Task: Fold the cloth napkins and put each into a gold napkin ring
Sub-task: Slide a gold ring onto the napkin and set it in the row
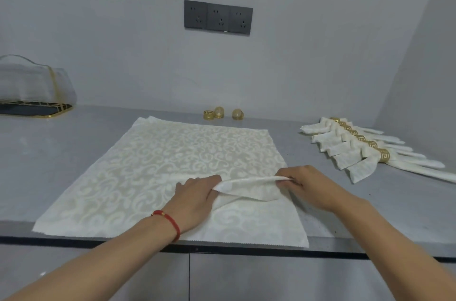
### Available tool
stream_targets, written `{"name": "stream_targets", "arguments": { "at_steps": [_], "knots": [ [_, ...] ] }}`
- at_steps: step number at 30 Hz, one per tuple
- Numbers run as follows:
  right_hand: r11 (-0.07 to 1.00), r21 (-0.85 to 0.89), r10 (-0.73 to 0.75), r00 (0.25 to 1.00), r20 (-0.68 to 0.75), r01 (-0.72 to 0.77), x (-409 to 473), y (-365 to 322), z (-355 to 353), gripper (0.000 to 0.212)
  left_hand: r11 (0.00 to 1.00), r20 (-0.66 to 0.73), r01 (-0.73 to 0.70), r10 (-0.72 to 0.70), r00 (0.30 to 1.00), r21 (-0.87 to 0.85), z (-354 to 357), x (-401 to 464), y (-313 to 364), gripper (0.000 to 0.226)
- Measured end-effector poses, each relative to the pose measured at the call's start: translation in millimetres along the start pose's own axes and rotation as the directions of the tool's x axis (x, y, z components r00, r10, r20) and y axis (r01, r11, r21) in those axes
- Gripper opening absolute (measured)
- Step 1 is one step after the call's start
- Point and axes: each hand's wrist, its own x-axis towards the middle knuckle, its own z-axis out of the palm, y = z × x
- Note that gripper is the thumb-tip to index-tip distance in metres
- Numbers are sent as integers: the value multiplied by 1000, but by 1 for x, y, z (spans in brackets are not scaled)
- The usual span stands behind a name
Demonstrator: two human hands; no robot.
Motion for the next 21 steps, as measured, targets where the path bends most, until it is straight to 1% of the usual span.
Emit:
{"name": "stream_targets", "arguments": {
  "at_steps": [1, 3, 5, 7, 11, 13, 16, 19, 21],
  "knots": [
    [999, -42, 2, 999, 41, 0, -9, 1, -4, 27, 999, 13, -27, 28, 1000, -39, -1, 1, 0, 32],
    [998, -66, 14, 997, 82, -8, -23, 1, -12, 29, 992, 68, -93, 99, 993, -84, -5, 4, -1, 32],
    [999, -10, 34, 993, 109, -33, -35, -3, -21, 31, 984, 154, -143, 157, 975, -103, -11, 6, -2, 26],
    [995, 90, 34, 991, 126, -46, -41, -12, -28, 31, 981, 210, -165, 185, 960, -106, -19, 9, -8, 24],
    [962, 269, 28, 995, 99, -54, -38, -35, -25, 13, 983, 227, -110, 142, 963, -148, -40, 5, -24, 25],
    [944, 326, 23, 994, 108, -57, -32, -45, -22, 8, 980, 231, -83, 124, 965, -181, -50, 0, -28, 27],
    [922, 382, -7, 987, 159, -55, -26, -58, -19, 11, 967, 302, -30, 108, 947, -252, -68, -9, -30, 30],
    [875, 481, -49, 980, 194, -52, -19, -66, -19, 10, 974, 400, 7, 87, 912, -228, -87, -9, -40, 31],
    [839, 541, -48, 980, 192, -64, -9, -68, -18, 10, 970, 460, 66, 51, 886, -234, -97, -6, -48, 41]
  ]
}}
